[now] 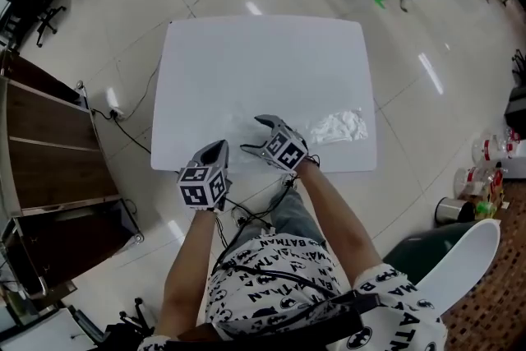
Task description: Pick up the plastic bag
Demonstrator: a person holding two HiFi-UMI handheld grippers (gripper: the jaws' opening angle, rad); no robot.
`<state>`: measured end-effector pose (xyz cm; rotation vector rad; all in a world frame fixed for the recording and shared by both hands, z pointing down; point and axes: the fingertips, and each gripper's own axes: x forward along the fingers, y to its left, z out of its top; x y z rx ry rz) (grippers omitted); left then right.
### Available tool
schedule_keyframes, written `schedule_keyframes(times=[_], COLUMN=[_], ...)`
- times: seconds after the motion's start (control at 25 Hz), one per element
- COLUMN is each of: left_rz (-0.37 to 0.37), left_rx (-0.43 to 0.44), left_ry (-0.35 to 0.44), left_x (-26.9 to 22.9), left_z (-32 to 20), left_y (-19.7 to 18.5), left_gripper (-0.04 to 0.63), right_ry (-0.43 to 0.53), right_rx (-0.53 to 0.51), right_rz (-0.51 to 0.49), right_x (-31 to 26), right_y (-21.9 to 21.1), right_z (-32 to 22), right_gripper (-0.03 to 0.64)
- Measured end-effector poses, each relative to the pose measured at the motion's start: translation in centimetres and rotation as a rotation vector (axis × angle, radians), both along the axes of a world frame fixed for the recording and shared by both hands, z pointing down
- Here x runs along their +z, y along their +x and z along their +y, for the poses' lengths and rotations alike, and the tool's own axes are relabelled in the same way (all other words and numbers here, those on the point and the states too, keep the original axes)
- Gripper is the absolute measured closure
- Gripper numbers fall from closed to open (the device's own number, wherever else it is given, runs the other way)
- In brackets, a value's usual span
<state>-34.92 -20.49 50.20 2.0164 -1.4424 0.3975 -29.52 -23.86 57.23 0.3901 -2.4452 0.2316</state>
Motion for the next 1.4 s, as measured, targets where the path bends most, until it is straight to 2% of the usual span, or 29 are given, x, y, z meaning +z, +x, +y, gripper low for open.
schedule_keyframes(times=[0.12, 0.16, 0.24, 0.28, 0.4, 0.48, 0.68, 0.84, 1.0, 1.12, 1.2, 1.28, 1.4], left_rz=[-0.021, -0.039, -0.050, -0.039, -0.038, -0.097, -0.221, -0.287, -0.251, -0.186, -0.147, -0.119, -0.145], left_rx=[0.043, 0.050, 0.046, 0.044, 0.083, 0.105, 0.046, 0.032, 0.048, 0.050, 0.038, 0.070, 0.133], left_ry=[0.003, 0.001, -0.016, -0.032, -0.087, -0.117, -0.169, -0.182, -0.179, -0.092, -0.039, -0.060, -0.156], left_x=[0.7, 1.3, 3.0, 3.9, 6.2, 8.1, 11.6, 12.7, 12.4, 8.8, 6.6, 7.0, 10.7], left_z=[-1.8, -2.4, -3.6, -4.0, -5.1, -5.6, -7.1, -8.4, -9.9, -9.8, -8.0, -5.0, -1.1], left_y=[0.3, 0.2, 0.2, 0.4, 0.9, 0.3, -1.9, -4.0, -3.9, -3.4, -3.4, -2.8, -2.1], left_gripper=[0.589, 0.589, 0.589, 0.589, 0.589, 0.589, 0.589, 0.591, 0.591, 0.591, 0.591, 0.591, 0.591], right_ry=[-0.024, -0.033, -0.036, -0.037, -0.069, -0.104, -0.163, -0.176, -0.153, -0.072, -0.054, -0.088, -0.153], right_rx=[0.141, 0.217, 0.420, 0.535, 0.830, 0.922, 0.954, 0.999, 0.979, 0.970, 0.934, 0.890, 0.879], right_rz=[-0.097, -0.124, -0.134, -0.113, -0.038, -0.002, 0.181, 0.168, 0.142, 0.053, 0.030, 0.043, 0.062], right_x=[-2.3, -2.8, -2.9, -2.4, -0.4, 1.3, 4.7, 5.2, 4.7, 1.5, 0.1, 0.6, 3.1], right_y=[4.8, 7.6, 15.4, 20.0, 32.0, 35.5, 37.8, 38.2, 38.5, 38.2, 37.4, 36.2, 35.0], right_z=[-1.1, -1.7, -3.4, -4.2, -6.4, -7.7, -8.5, -7.9, -8.0, -8.1, -6.7, -4.6, -2.3], right_gripper=[0.210, 0.232, 0.512, 0.617, 0.617, 0.617, 0.617, 0.617, 0.617, 0.593, 0.594, 0.593, 0.592])
